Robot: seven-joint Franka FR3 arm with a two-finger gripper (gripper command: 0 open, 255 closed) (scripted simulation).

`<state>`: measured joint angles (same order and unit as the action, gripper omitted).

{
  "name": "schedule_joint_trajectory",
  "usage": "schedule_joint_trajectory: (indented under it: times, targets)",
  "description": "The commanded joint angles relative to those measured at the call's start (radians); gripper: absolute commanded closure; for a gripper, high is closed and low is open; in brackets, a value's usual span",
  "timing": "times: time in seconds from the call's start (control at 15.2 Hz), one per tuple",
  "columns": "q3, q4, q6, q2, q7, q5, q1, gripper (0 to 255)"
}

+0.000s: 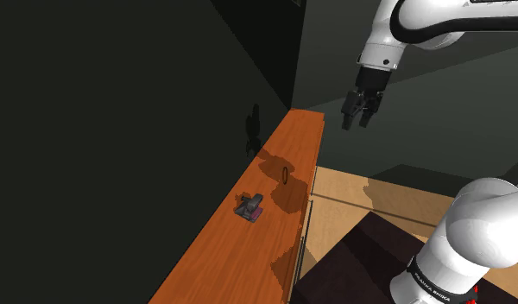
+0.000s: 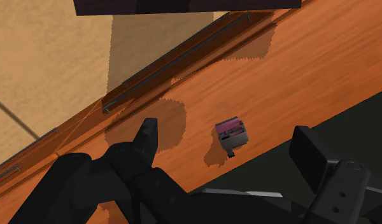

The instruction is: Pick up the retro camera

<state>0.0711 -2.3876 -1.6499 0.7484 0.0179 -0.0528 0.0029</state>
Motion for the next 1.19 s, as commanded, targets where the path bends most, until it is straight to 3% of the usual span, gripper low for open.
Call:
schedule_joint_trajectory:
  times: [0.0,0.59,1.12]
  targets:
    - [0.0,0.0,0.0,0.0,0.0,0.0,0.0,0]
    - [-0.047,-0.06,-0.312,-0.241,0.022,-0.022,0.032,0]
    - [-0.083,-0.013,-0.557,-0.523,0.044,-0.027,0.056,0]
